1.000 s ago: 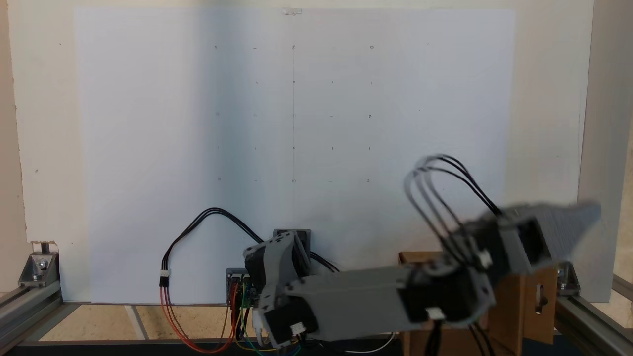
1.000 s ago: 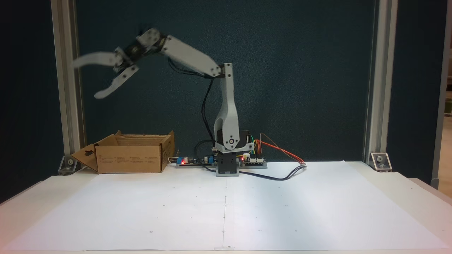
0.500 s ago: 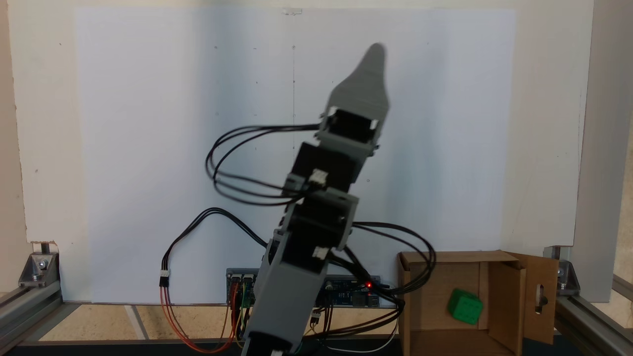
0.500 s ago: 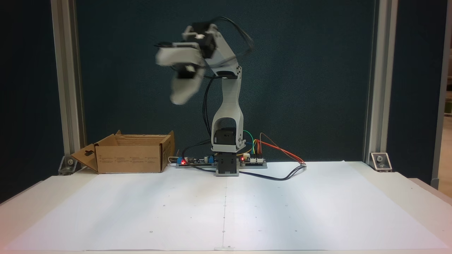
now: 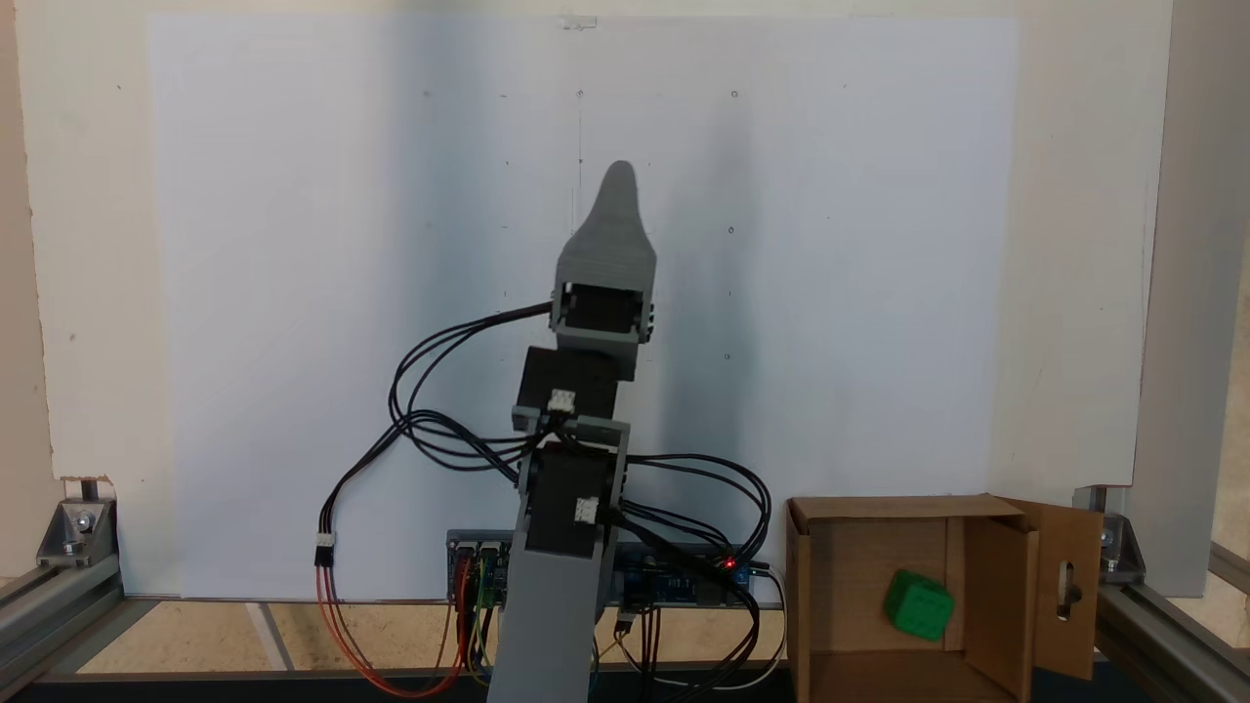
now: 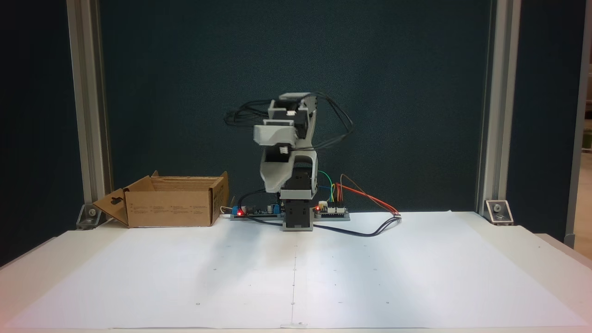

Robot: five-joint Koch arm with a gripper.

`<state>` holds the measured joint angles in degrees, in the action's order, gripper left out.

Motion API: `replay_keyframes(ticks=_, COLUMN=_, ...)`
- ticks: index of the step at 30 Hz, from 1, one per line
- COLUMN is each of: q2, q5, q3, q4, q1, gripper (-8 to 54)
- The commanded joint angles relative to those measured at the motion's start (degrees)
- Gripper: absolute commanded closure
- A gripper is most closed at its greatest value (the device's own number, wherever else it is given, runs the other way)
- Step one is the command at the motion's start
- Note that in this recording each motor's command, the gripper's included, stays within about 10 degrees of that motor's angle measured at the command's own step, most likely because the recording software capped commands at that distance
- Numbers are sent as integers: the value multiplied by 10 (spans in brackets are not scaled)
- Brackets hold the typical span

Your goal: Grasp a green dice and put it in the bin.

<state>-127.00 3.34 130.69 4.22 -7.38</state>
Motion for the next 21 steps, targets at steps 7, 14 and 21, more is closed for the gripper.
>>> replay_keyframes(ticks=7, q2=-85, q5=-16, q3=105, q4=239, q1=23, gripper=3)
replay_keyframes(ticks=14, q2=-86, q5=-18, q3=236, q4=402, q1=25, gripper=14)
replay_keyframes(ticks=21, q2=-87, q5=-18, q3=298, q4=560, q1=26, gripper=15)
